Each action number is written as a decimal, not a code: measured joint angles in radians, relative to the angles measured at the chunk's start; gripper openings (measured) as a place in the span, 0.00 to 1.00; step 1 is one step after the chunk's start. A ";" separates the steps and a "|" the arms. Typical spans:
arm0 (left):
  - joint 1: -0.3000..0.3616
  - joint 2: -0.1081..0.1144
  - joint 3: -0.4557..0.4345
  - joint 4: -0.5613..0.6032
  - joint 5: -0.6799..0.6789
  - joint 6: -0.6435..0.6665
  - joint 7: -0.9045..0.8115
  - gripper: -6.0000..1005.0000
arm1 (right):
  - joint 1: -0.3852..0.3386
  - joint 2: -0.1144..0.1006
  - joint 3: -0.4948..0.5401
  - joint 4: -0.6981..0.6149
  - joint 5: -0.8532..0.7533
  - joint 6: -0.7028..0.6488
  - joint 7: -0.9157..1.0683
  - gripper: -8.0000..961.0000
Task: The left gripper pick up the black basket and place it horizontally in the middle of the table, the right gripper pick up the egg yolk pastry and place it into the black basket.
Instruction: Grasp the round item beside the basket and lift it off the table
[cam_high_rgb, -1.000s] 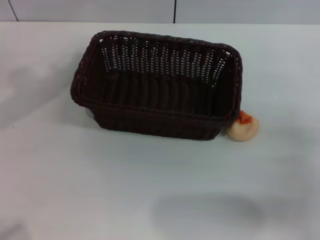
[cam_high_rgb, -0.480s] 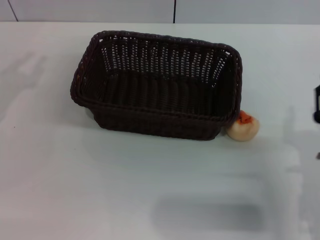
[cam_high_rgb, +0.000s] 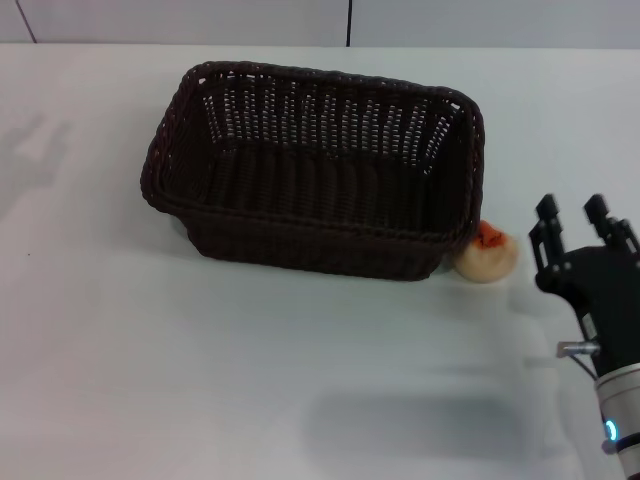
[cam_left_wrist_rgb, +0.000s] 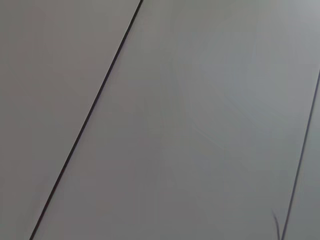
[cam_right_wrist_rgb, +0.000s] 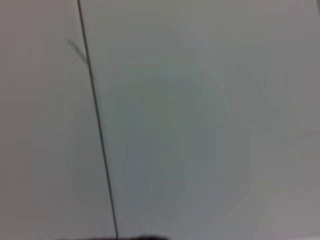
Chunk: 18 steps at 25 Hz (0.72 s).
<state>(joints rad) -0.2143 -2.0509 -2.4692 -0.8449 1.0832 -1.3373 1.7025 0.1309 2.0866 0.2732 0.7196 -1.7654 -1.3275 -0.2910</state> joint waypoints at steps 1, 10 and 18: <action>0.000 0.002 0.000 0.000 0.000 -0.003 0.000 0.39 | 0.000 0.000 0.000 0.000 0.000 0.020 0.000 0.53; 0.005 0.013 -0.001 0.000 0.000 -0.013 0.007 0.39 | 0.021 0.001 0.008 0.001 0.000 0.147 0.001 0.52; 0.009 0.014 -0.004 0.000 0.000 -0.027 0.020 0.38 | 0.057 -0.003 0.014 -0.001 0.001 0.211 0.001 0.52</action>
<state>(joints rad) -0.2048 -2.0371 -2.4727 -0.8448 1.0836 -1.3643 1.7225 0.1884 2.0836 0.2870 0.7185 -1.7643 -1.1163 -0.2899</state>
